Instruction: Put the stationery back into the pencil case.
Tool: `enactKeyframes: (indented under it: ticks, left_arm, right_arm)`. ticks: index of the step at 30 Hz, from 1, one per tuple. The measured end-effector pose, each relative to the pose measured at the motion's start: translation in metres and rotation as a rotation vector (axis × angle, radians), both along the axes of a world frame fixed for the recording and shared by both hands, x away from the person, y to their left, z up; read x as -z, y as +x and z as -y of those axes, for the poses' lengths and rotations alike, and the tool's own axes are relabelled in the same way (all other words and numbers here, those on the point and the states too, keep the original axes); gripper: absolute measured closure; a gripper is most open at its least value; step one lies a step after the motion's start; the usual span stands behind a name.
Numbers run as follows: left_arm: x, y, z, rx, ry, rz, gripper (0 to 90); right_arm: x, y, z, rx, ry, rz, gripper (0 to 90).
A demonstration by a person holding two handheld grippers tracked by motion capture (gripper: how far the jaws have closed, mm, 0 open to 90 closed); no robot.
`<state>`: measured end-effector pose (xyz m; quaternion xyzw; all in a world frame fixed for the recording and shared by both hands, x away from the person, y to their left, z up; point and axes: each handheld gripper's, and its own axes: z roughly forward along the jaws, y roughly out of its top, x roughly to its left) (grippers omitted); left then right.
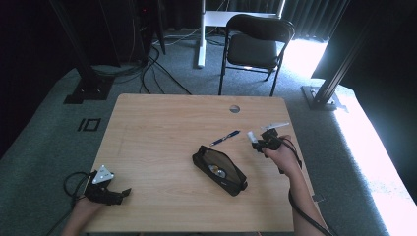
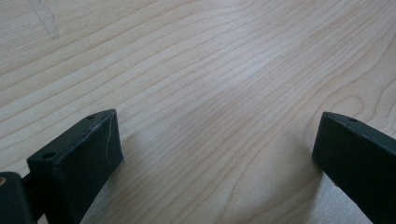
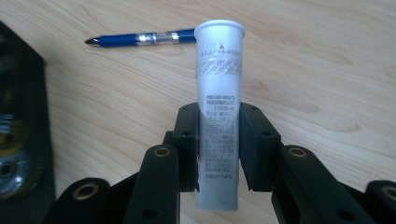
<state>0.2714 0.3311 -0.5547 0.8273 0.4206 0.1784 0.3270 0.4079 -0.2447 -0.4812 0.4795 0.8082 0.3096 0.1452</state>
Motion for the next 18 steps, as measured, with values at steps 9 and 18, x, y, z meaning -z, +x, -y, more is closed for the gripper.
enactKeyframes:
  ticks: [9, 18]
  left_arm:
    - [0.000, 0.000, 0.000, 0.000, 0.000, 0.000, 1.5]
    - [0.000, 0.000, 0.000, 0.000, 0.000, 0.000, 1.6]
  right_arm:
    - [-0.019, -0.015, -0.009, -0.043, 0.012, 0.026, 70.1]
    - [-0.032, -0.027, -0.024, -0.088, 0.016, 0.040, 70.1]
